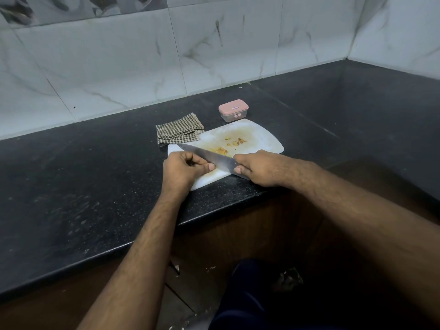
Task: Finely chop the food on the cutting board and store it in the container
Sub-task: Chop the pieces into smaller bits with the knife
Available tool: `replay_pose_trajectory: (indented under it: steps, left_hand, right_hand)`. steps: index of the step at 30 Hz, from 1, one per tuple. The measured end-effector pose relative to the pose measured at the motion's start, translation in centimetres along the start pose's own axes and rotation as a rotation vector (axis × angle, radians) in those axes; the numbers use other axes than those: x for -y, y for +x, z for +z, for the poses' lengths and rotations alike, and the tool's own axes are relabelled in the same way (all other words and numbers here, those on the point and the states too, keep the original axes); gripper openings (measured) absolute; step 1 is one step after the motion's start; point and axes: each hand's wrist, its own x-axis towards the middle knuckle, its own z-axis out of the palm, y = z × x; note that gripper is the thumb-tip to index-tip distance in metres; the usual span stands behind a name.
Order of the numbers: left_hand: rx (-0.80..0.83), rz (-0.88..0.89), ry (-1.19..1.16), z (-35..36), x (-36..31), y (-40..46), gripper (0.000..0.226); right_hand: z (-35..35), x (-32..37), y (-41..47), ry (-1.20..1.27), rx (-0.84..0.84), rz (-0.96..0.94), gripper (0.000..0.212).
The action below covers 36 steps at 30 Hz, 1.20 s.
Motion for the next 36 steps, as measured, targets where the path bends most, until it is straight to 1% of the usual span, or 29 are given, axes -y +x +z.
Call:
replay_pose_trajectory:
  steps: [5, 11, 21, 23, 25, 27, 29, 30, 32, 36]
  left_hand:
    - [0.003, 0.006, 0.002, 0.0, 0.1, 0.0, 0.019]
    - [-0.002, -0.001, 0.003, 0.0, 0.0, -0.1, 0.019]
    - [0.009, 0.030, 0.010, 0.1, -0.1, -0.3, 0.016]
    - [0.014, 0.037, 0.010, 0.1, -0.1, -0.3, 0.016]
    - [0.017, 0.040, 0.010, 0.1, -0.1, -0.2, 0.017]
    - [0.014, 0.048, 0.023, 0.1, 0.1, 0.1, 0.018]
    - [0.019, 0.069, 0.054, 0.2, 0.5, 0.3, 0.017]
    - [0.028, 0.082, 0.078, 0.2, 0.5, 0.4, 0.017]
    - [0.048, 0.113, 0.136, 0.3, 0.7, 0.5, 0.014]
    - [0.056, 0.161, 0.185, 0.6, 0.7, 0.5, 0.004]
  right_hand:
    - [0.0, 0.2, 0.2, -0.063, -0.008, 0.007, 0.015]
    - [0.0, 0.3, 0.3, -0.068, 0.003, 0.014, 0.014]
    - [0.5, -0.3, 0.1, 0.014, -0.037, 0.001, 0.018]
    - [0.5, -0.8, 0.2, 0.075, -0.033, 0.010, 0.023]
    - [0.3, -1.3, 0.1, 0.199, -0.008, 0.028, 0.026]
    - [0.4, -1.6, 0.2, 0.436, -0.019, 0.064, 0.027]
    - [0.6, -1.6, 0.7, 0.702, -0.073, 0.085, 0.024]
    - [0.6, -1.6, 1.1, 0.790, -0.097, 0.077, 0.024]
    - [0.7, -1.4, 2.0, 0.849, -0.111, 0.046, 0.028]
    - [1.8, -1.8, 3.3, 0.845, -0.131, 0.031, 0.032]
